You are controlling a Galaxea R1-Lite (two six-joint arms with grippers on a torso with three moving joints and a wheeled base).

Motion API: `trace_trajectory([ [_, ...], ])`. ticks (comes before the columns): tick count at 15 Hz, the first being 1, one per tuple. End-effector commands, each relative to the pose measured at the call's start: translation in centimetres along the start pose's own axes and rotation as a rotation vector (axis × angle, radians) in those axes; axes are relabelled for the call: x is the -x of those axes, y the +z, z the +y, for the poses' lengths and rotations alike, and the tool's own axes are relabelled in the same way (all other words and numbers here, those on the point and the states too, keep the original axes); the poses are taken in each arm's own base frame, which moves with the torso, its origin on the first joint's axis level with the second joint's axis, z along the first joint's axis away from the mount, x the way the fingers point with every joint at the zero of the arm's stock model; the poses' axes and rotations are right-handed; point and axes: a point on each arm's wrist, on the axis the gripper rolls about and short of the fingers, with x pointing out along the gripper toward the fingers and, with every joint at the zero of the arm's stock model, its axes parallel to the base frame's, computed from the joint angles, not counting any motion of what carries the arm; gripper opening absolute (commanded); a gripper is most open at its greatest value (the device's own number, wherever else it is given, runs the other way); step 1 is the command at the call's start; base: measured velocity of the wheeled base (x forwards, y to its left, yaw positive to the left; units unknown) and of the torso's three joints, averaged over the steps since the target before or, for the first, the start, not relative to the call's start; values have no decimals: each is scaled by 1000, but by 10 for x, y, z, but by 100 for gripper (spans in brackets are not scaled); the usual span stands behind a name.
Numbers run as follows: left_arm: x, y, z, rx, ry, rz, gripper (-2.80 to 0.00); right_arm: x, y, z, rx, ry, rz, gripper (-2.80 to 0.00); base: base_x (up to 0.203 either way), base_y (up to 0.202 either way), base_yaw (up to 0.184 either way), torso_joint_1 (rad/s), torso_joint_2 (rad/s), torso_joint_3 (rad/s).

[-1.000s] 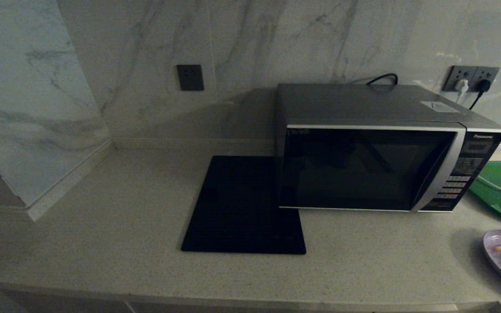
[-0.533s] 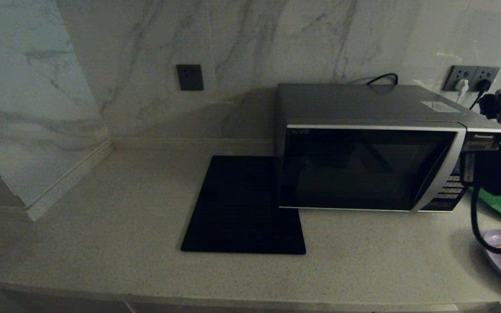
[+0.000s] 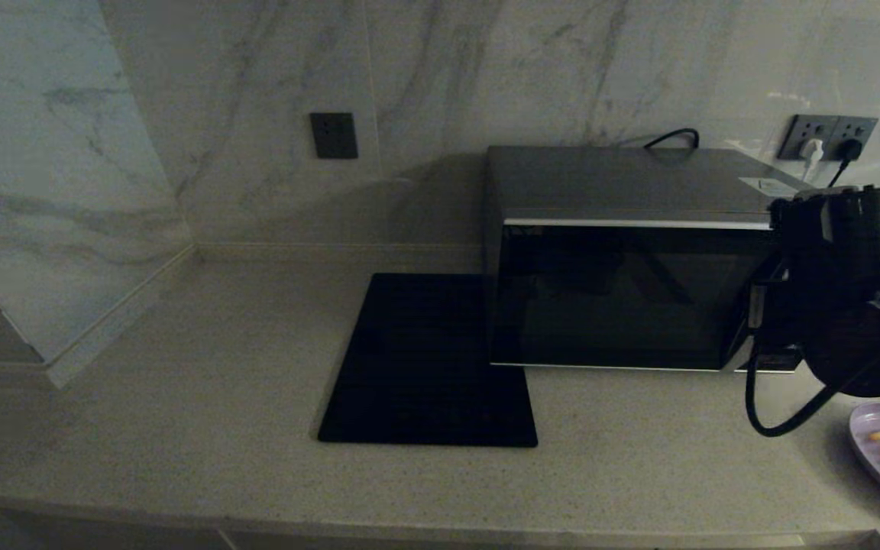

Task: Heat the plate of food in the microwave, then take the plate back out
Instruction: Open the microwave oven

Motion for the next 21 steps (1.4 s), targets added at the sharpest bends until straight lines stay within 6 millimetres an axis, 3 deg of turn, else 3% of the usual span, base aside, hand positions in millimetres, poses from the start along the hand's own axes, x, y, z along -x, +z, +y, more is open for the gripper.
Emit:
trace_trajectory([
  [1, 0, 0, 0, 1, 0, 1, -280, -14, -12, 18, -11, -30, 0, 0, 0, 0, 0, 0, 0, 0],
  [3, 0, 0, 0, 1, 0, 0, -280, -26, -25, 30, -60, -110, -25, 0, 0, 0, 0, 0, 0, 0],
  [8, 0, 0, 0, 1, 1, 2, -280, -40, -53, 26, -180, -301, -49, 0, 0, 0, 0, 0, 0, 0],
  [12, 0, 0, 0, 1, 1, 1, -280, -49, -75, 36, -232, -299, -25, 0, 0, 0, 0, 0, 0, 0],
  [16, 0, 0, 0, 1, 0, 0, -280, -58, -82, 47, -241, -259, -9, 0, 0, 0, 0, 0, 0, 0],
  [21, 0, 0, 0, 1, 0, 1, -280, -86, -83, 54, -259, -310, -4, 0, 0, 0, 0, 0, 0, 0],
])
